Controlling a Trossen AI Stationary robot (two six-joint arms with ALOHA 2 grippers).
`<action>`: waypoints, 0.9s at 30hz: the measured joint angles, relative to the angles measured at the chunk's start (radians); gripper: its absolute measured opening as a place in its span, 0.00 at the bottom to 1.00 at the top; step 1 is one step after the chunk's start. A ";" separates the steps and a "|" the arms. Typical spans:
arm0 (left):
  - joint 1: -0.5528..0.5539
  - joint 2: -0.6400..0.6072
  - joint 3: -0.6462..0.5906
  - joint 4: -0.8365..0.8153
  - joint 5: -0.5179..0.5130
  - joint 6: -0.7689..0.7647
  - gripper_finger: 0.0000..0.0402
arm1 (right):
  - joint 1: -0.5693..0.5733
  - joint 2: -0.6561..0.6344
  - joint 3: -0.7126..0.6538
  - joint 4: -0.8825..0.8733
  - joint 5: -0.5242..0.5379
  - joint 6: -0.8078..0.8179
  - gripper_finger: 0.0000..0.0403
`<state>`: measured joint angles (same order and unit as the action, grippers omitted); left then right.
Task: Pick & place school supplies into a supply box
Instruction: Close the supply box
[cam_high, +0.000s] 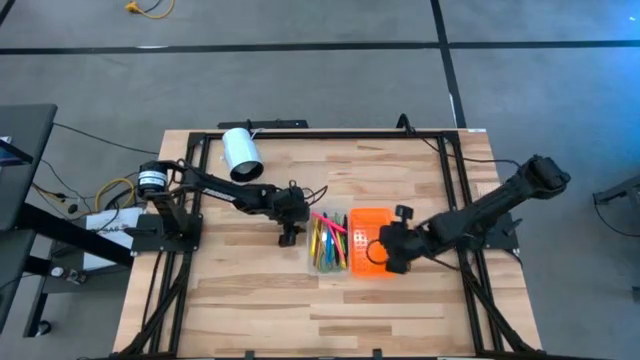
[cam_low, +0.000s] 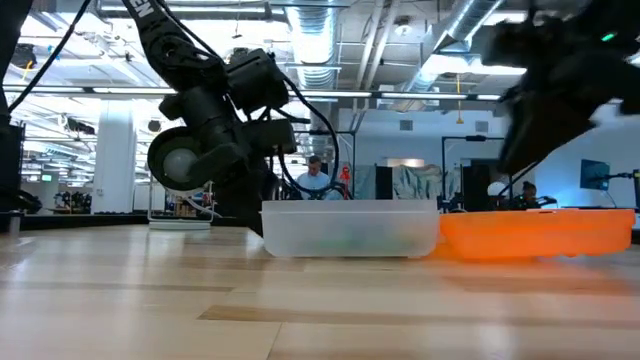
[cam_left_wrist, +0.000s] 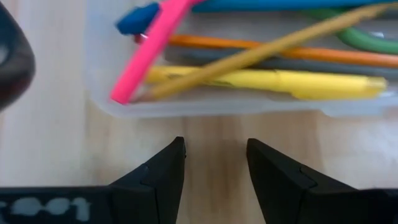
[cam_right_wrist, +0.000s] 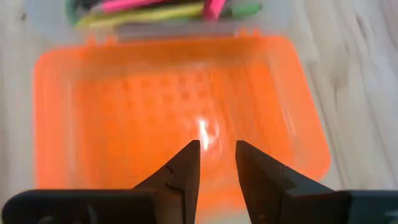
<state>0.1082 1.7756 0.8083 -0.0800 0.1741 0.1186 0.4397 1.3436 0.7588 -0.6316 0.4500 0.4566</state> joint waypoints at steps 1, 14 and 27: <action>-0.008 -0.005 -0.001 -0.013 -0.008 -0.003 0.40 | 0.022 -0.014 0.000 -0.039 0.000 0.038 0.24; -0.114 -0.031 -0.004 -0.038 -0.111 -0.064 0.40 | 0.174 0.055 -0.001 -0.306 0.047 0.310 0.24; -0.188 -0.030 -0.030 0.083 -0.145 -0.116 0.40 | 0.281 0.066 -0.125 -0.271 0.067 0.499 0.24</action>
<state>-0.0796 1.7461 0.7779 0.0031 0.0293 0.0031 0.7211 1.4092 0.6334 -0.9027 0.5168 0.9553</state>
